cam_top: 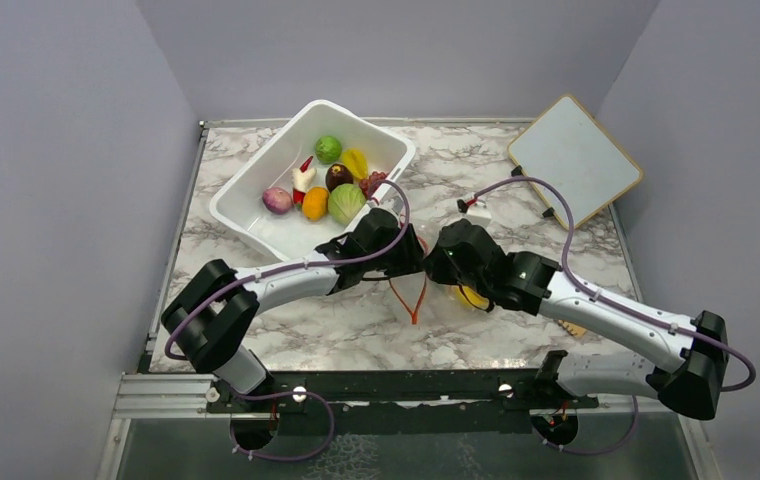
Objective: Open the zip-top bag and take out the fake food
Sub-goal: Pick up the fake fruit from the zipper food storage bag.
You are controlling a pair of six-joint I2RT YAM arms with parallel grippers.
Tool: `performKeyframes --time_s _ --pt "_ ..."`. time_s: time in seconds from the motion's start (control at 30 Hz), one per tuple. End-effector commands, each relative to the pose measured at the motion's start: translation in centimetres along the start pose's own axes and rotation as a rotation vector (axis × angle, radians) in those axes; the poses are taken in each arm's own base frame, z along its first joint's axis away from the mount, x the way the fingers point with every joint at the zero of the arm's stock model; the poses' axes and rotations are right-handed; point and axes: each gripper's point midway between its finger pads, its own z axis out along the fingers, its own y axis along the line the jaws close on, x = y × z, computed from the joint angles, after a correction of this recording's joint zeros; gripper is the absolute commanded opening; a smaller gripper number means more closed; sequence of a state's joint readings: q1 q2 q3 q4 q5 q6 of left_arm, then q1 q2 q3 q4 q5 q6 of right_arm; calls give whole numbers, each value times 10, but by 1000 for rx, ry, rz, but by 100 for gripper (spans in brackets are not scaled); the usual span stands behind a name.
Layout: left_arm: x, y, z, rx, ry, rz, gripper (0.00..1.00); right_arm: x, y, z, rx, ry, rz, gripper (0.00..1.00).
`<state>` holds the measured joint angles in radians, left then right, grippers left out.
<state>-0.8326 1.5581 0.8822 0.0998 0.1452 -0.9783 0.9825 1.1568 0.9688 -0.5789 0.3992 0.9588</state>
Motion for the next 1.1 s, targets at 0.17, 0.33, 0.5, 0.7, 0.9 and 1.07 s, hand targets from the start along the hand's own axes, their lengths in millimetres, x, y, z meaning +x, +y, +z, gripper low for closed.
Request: performKeyframes --time_s 0.17,0.33,0.5,0.7,0.9,1.07 --pt "1 15 4 -44 -33 -4 50 -41 -14 -27 40 -163 -21 33" --pt "5 20 7 -60 -17 -7 58 -57 -53 -30 175 -204 -14 39" --pt "9 23 14 -63 0 -22 60 -50 -105 6 154 -38 65 39" --pt "10 23 19 -50 5 -2 60 -32 -127 36 76 96 113 37" --pt "9 18 28 -21 17 36 61 -31 -147 63 162 181 90 35" --pt "4 12 34 -3 6 53 62 -51 -160 67 258 152 54 35"
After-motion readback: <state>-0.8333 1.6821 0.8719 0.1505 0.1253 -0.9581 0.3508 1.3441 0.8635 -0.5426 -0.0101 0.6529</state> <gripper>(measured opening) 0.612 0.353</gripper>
